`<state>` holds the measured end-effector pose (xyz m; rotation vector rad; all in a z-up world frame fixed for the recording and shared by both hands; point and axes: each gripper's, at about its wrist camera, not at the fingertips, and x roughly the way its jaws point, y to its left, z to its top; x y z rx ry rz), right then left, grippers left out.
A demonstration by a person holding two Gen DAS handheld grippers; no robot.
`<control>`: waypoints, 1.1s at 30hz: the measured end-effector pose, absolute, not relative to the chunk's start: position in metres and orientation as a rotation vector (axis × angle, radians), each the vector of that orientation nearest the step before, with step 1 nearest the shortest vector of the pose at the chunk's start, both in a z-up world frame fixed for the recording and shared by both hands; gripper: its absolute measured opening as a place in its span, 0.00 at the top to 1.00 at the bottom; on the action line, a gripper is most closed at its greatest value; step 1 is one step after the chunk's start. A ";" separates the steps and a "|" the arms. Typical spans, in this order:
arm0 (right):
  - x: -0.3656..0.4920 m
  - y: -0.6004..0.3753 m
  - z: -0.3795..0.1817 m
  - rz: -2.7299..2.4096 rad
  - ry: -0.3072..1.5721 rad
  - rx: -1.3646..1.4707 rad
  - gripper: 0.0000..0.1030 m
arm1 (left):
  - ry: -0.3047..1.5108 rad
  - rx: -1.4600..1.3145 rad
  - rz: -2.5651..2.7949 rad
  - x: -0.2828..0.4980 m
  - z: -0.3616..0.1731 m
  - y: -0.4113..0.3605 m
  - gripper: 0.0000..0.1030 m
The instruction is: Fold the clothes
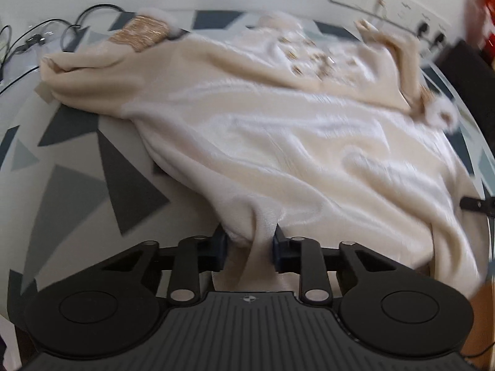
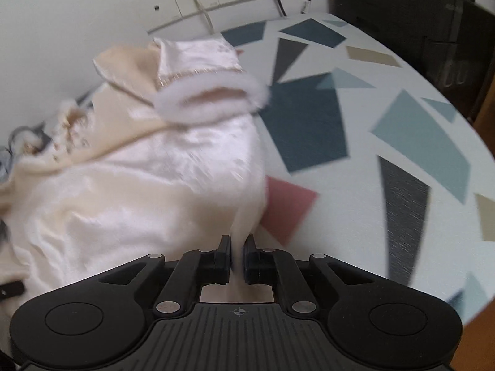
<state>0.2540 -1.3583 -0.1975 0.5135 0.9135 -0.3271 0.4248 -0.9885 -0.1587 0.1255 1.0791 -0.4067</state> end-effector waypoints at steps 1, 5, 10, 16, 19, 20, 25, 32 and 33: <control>0.262 -1.359 -0.196 -0.319 0.900 0.513 0.94 | 1.074 0.130 -0.398 0.432 -0.160 -0.990 0.75; 0.305 -1.360 -0.192 -0.302 0.871 0.446 0.94 | 1.009 0.183 -0.373 0.470 -0.167 -1.007 0.75; 0.364 -1.366 -0.193 -0.349 0.822 0.349 0.94 | 0.900 0.220 -0.338 0.536 -0.165 -1.047 0.72; 0.378 -1.373 -0.181 -0.335 0.796 0.390 0.66 | 0.825 0.225 -0.437 0.535 -0.142 -1.034 0.18; 0.357 -1.365 -0.177 -0.290 0.799 0.342 0.55 | 0.808 0.264 -0.509 0.516 -0.145 -1.013 0.16; 0.348 -1.364 -0.177 -0.282 0.805 0.337 0.51 | 0.823 0.271 -0.542 0.512 -0.149 -1.006 0.16; 0.306 -1.370 -0.191 -0.313 0.849 0.356 0.45 | 0.848 0.404 -0.621 0.492 -0.172 -0.998 0.16; 0.273 -1.382 -0.208 -0.443 0.854 0.524 0.39 | 0.725 0.535 -0.622 0.486 -0.188 -1.026 0.16; 0.269 -1.377 -0.208 -0.432 0.859 0.515 0.39 | 0.717 0.542 -0.633 0.486 -0.189 -1.029 0.16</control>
